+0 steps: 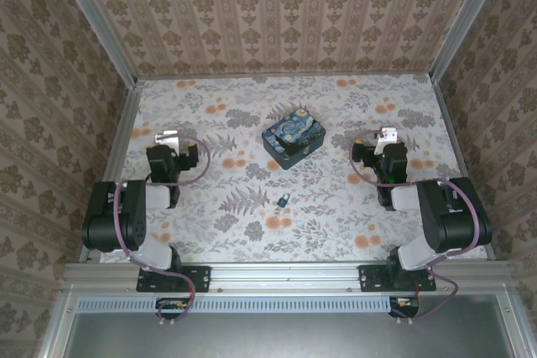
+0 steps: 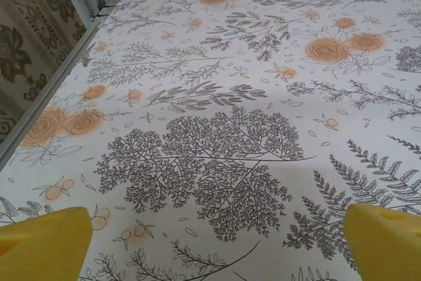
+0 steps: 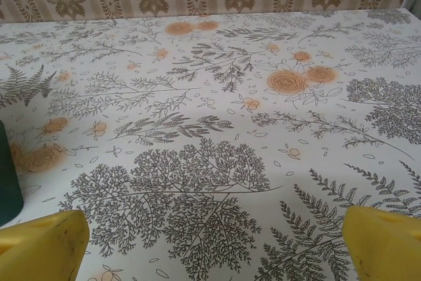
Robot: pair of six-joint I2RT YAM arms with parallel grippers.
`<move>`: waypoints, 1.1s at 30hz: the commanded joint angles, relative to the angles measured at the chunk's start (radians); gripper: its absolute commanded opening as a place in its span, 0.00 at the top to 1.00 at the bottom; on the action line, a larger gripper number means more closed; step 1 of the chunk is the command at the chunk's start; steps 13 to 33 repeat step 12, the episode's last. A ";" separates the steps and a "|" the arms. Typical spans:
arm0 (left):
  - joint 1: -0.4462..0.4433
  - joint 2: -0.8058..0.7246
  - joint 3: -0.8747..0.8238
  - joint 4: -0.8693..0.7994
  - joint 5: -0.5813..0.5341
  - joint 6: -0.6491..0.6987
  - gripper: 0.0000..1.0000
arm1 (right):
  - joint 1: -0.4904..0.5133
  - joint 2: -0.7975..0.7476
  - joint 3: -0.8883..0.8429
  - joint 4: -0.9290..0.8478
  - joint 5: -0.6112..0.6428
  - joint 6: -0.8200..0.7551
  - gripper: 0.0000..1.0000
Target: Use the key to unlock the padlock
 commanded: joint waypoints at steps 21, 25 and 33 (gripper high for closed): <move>-0.001 -0.004 0.004 0.017 0.004 0.019 0.00 | -0.033 0.000 0.026 -0.036 -0.073 0.002 0.00; -0.001 -0.004 0.004 0.017 0.004 0.019 0.00 | -0.033 0.000 0.026 -0.036 -0.073 0.002 0.00; -0.001 -0.004 0.004 0.017 0.004 0.019 0.00 | -0.033 0.000 0.026 -0.036 -0.073 0.002 0.00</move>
